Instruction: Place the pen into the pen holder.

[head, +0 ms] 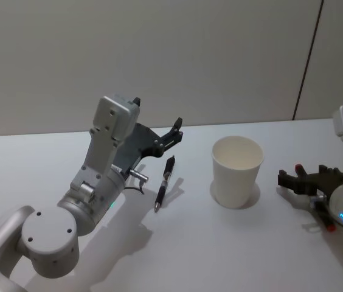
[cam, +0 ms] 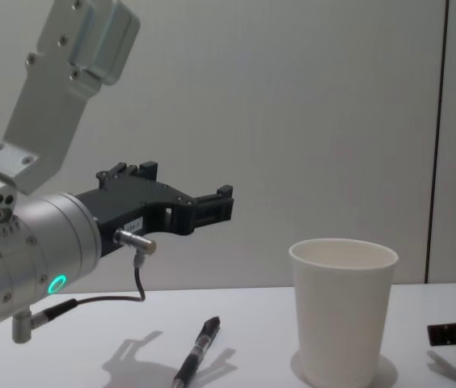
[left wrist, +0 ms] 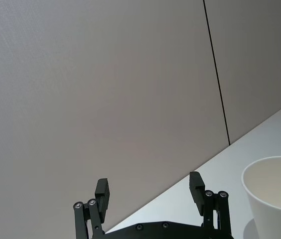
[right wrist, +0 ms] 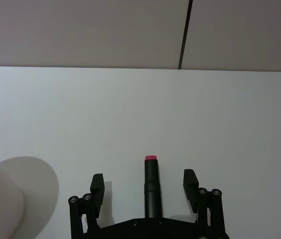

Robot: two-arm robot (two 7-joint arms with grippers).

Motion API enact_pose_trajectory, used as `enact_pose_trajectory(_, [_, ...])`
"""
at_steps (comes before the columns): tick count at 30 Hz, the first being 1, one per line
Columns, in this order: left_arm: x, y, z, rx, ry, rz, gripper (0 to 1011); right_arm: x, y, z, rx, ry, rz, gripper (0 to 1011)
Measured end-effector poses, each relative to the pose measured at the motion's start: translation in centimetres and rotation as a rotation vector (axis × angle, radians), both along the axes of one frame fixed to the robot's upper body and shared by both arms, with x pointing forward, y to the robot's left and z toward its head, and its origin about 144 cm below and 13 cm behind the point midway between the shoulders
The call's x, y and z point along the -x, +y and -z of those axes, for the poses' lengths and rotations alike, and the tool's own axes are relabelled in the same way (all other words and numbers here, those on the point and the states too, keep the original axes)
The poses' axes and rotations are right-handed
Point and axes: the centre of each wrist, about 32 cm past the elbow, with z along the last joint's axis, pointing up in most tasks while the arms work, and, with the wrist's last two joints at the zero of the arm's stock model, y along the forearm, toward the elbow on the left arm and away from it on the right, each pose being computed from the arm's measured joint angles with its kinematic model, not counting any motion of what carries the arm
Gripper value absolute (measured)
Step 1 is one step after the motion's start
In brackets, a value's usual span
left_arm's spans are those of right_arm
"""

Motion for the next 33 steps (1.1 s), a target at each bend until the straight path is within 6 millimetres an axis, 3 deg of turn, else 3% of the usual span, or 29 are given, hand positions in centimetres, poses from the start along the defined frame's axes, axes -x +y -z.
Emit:
enact_pose_trajectory(21, [0.0, 0.0, 0.0, 0.0, 0.0, 0.0, 1001, -0.03, 0.32, 0.77, -0.002, 0.019, 0.0, 997])
enact_pose_trajectory(33, [0.0, 0.0, 0.0, 0.0, 0.0, 0.0, 1001, -0.03, 0.33, 0.87, -0.004, 0.021, 0.001, 717])
